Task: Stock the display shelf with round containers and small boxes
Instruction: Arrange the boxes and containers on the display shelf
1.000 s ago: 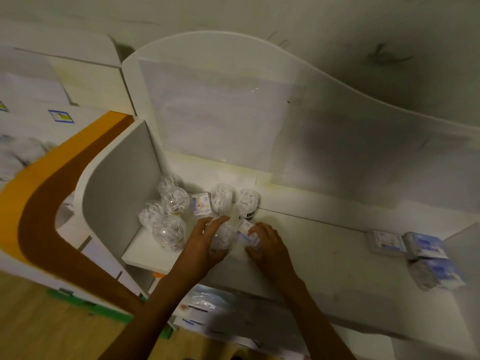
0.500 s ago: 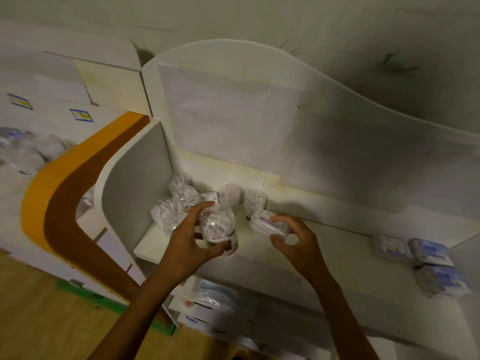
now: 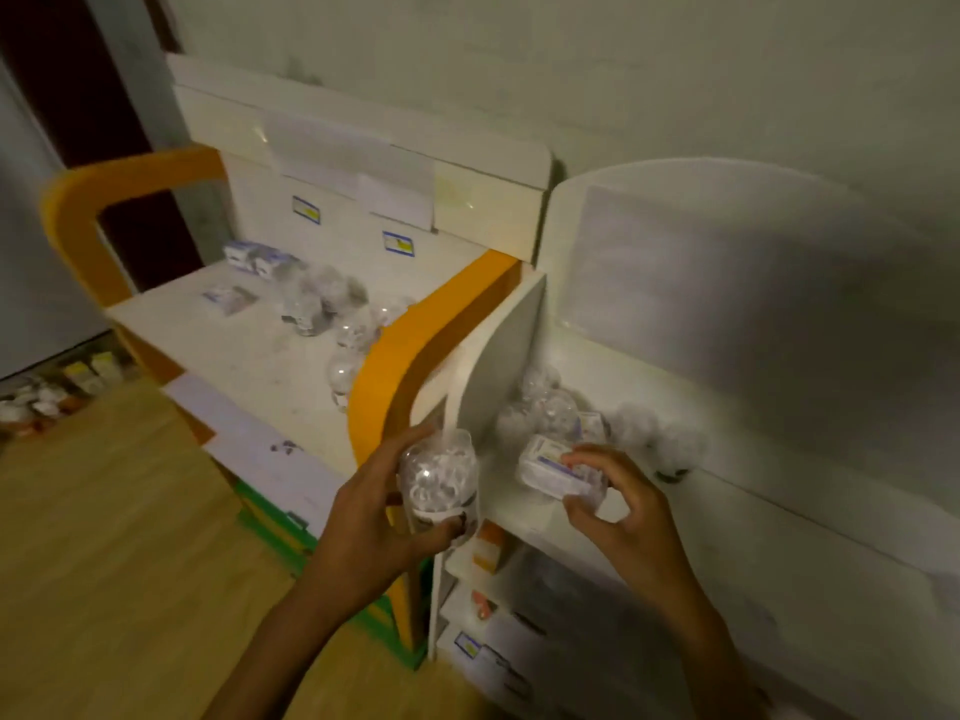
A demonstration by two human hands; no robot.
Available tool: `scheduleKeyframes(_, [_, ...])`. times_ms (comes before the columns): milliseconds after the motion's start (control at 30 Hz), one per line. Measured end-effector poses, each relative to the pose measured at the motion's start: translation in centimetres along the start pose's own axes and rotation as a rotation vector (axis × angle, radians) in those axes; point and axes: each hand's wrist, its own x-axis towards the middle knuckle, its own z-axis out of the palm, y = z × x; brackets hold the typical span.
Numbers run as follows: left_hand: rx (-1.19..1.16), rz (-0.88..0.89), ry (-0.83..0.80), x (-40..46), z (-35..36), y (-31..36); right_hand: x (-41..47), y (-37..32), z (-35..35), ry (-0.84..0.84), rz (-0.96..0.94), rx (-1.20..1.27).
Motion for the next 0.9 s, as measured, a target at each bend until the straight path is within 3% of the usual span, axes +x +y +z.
scheduleKeyframes(167, [0.067,-0.054,0.087,-4.2,-8.6,-2.8,-0.5,-4.3,9.5,-0.145,-0.049,0.108])
scheduleKeyframes(467, [0.173,-0.181,0.225,-8.0,-21.7,-9.6,2.5,-9.6,25.3,-0.313,-0.143,0.093])
scheduleKeyframes(900, [0.265,-0.237,0.299,-0.3,-35.0,-22.3,16.4,-9.7,42.7,-0.38,-0.11,0.162])
